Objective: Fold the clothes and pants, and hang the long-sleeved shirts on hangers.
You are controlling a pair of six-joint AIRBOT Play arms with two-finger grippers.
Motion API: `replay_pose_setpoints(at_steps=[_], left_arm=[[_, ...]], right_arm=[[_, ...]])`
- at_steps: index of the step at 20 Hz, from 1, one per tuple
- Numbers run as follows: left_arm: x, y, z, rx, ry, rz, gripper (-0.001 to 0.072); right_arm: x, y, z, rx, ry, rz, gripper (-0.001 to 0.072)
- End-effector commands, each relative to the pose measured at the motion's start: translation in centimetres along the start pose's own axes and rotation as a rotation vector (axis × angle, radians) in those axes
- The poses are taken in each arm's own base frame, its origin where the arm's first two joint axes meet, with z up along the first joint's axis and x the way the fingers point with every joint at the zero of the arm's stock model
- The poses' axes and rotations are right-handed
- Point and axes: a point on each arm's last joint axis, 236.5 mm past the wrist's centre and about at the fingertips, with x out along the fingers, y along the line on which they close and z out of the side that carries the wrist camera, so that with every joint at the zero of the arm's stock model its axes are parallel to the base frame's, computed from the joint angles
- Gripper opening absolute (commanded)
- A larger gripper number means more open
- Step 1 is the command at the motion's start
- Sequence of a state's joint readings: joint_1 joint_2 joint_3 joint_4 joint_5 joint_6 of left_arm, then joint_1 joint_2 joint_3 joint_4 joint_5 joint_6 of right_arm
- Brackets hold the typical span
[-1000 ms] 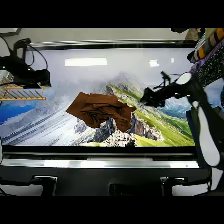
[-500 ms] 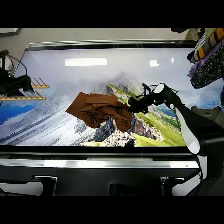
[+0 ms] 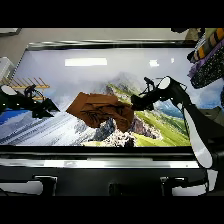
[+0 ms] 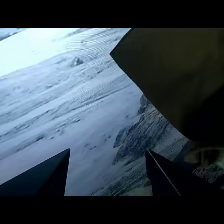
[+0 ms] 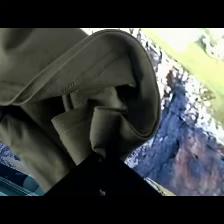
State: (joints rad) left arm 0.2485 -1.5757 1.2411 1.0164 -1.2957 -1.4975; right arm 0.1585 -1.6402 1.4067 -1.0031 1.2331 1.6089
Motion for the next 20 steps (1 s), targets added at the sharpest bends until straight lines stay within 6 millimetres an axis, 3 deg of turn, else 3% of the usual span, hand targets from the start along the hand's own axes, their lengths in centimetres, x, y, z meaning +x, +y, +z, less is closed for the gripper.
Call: replay_pose_setpoints(at_steps=[1,7,13,14,15,17,20], left_arm=[[3.5,-0.9,0.6,-0.001,-0.042,-0.047,0.0545],[7.4,-2.7,1.6,-0.018,-0.059,-0.080,0.0544],[8.4,-3.8,2.7,-0.005,-0.114,-0.082,0.0525],[8.6,-4.3,2.6,-0.004,-0.114,-0.090,0.0484],[8.8,-4.8,2.4,-0.002,-0.110,-0.099,0.0362],[8.6,-5.9,2.4,-0.004,-0.108,-0.130,0.0013],[4.7,-8.7,4.4,0.052,-0.176,-0.186,0.0012]], right_arm=[[-2.4,0.8,-0.5,-0.014,-0.028,-0.016,0.0027],[-4.1,1.9,-0.5,-0.037,-0.066,-0.006,0.0027],[-5.3,2.6,-0.5,-0.054,-0.095,0.001,0.0027],[-5.4,2.7,-0.5,-0.055,-0.097,0.002,0.0027],[-5.5,2.7,-0.5,-0.056,-0.100,0.003,0.0027],[-5.9,3.0,-0.4,-0.064,-0.111,0.006,0.0027],[-8.1,4.1,0.6,-0.164,-0.209,0.006,0.0026]])
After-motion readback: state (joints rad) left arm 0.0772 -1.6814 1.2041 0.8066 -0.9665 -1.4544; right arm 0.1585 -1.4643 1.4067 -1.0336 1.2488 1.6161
